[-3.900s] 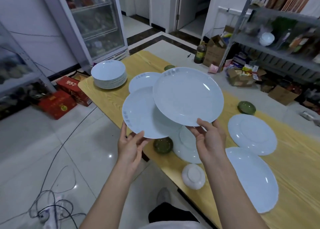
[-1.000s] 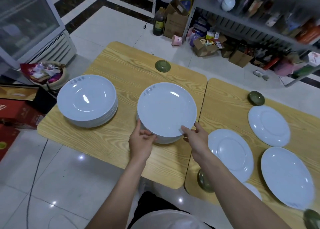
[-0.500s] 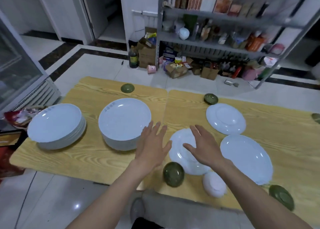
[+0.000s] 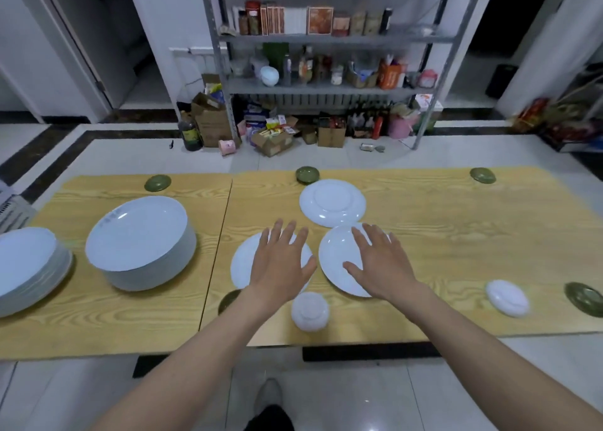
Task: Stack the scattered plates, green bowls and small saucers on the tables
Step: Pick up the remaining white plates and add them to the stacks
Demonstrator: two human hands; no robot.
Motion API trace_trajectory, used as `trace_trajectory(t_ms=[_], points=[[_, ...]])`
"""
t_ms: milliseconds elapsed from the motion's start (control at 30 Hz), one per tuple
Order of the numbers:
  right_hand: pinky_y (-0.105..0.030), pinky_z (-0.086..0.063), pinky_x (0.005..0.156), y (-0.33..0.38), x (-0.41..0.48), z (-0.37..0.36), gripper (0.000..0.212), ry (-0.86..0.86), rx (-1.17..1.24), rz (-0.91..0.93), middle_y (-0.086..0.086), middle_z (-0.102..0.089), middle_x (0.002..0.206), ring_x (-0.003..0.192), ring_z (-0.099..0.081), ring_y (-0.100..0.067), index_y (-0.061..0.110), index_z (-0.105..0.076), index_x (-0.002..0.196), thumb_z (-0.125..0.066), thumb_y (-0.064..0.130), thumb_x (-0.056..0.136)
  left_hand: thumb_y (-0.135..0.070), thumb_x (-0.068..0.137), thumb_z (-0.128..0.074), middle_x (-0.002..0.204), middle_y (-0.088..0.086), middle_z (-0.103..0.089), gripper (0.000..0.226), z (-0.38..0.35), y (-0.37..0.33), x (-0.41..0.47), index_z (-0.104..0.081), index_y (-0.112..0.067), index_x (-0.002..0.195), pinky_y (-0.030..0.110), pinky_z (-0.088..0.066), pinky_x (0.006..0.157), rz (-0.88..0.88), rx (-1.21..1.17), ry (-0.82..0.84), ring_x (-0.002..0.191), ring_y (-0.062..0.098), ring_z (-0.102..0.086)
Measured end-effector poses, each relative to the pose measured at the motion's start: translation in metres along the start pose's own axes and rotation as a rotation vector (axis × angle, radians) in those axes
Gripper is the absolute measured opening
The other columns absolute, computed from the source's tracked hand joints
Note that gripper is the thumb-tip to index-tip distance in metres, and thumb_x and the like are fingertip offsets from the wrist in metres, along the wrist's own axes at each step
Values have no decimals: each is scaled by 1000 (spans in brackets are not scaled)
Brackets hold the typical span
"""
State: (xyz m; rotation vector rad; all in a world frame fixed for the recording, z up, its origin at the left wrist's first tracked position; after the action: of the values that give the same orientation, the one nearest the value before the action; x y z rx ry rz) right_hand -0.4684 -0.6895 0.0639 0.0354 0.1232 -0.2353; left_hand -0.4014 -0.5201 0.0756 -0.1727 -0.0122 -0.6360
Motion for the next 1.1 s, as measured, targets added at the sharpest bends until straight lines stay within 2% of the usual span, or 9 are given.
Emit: trace_trajectory(t_ms=[333,733,967,1100], points=[[-44,-3,122,-37,51,15,72,-28,15,-2,-7,-4,165,152,-1,-23,17,-5,158,-33,53,101,-53,100,-31,163,6,-16,64,-11,-19,69,-22,-22,155,42,-6,121,-45,14,-7,151,27,-5],[-42,-6,122,-69,137,24,72,3,11,-43,-6,-9,165,152,-3,-22,15,-8,157,-36,50,101,-51,98,-41,159,11,-29,63,-34,-18,171,-33,-19,152,44,-19,118,-35,-82,-21,147,34,-21],[-42,-9,122,-82,172,16,73,44,24,-23,-7,-10,165,152,-5,-23,15,-9,158,-38,50,101,-49,98,-42,157,12,-31,63,-50,-10,205,-32,-18,151,43,-23,115,-4,-77,43,145,33,-25],[-42,-12,121,-88,192,6,72,77,51,-1,-8,-12,164,152,-7,-24,15,-11,157,-40,48,101,-52,99,-36,160,8,-24,65,-68,-2,226,-24,-20,154,44,-29,113,66,-61,109,146,29,-21]])
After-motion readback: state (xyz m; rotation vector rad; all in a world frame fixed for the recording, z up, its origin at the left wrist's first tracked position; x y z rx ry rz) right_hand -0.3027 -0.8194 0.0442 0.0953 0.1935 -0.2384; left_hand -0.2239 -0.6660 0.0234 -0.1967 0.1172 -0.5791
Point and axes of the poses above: each hand's wrist, its own x-axis towards the middle knuckle, its own z-axis out of the back of the hand, y = z × x, the point moved 6 cm from there along x, towards the middle knuckle
